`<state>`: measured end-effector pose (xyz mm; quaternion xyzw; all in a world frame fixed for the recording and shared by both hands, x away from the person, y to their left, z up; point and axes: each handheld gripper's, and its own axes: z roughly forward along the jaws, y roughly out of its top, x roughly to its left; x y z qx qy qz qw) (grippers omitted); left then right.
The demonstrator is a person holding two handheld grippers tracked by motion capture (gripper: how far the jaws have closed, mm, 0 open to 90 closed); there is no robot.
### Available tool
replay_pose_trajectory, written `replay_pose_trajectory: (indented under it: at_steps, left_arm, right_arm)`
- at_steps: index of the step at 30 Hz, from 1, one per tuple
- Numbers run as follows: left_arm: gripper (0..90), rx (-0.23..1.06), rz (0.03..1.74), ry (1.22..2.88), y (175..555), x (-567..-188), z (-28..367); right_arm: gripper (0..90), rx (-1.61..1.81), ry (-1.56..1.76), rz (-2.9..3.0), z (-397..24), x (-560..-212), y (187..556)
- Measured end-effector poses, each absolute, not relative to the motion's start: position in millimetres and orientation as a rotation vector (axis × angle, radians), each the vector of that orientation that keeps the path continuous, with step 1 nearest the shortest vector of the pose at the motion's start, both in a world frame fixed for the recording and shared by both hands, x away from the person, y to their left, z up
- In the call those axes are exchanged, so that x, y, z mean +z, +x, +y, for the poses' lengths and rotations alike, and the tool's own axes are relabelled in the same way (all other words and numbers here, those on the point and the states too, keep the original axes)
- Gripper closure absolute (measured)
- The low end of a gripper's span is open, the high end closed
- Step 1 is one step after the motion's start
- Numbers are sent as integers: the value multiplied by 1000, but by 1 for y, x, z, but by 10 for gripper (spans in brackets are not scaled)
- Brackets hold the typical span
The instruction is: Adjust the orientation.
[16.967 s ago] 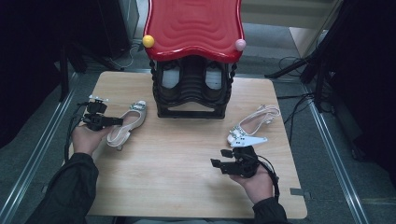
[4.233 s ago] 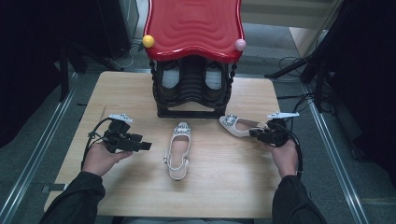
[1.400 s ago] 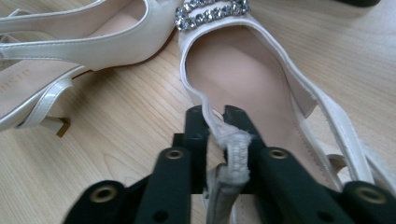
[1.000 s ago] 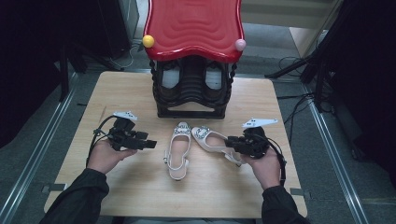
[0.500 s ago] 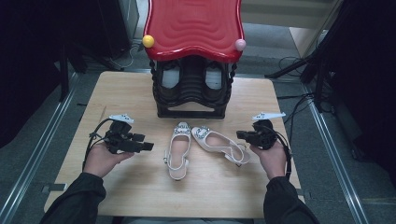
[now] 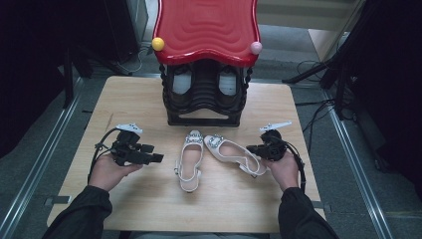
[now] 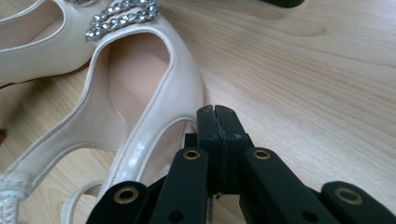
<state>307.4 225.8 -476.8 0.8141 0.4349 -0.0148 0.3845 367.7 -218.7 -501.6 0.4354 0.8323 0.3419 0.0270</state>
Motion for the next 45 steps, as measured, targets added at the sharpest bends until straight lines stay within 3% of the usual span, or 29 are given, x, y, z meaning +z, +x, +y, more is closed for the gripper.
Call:
replay_pose_trajectory:
  at_steps: [14, 27, 33, 37, 45]
  left_arm:
    - [362, -60, 1092, 2094, 316, -482, 216]
    - [432, -80, 1068, 2110, 326, -484, 204]
    - [525, -106, 1065, 2142, 329, -487, 197]
    - [670, -109, 1052, 2117, 330, -486, 196]
    - [855, -129, 1025, 2128, 332, -489, 192]
  right_arm:
    - [900, 1038, 1367, 2600, -212, -503, 354]
    - [900, 1043, 1350, 2602, -208, -503, 339]
    - [900, 1054, 1349, 2609, -203, -504, 332]
    - [900, 1065, 1343, 2622, -198, -504, 327]
    - [900, 1074, 1317, 2631, -195, -504, 323]
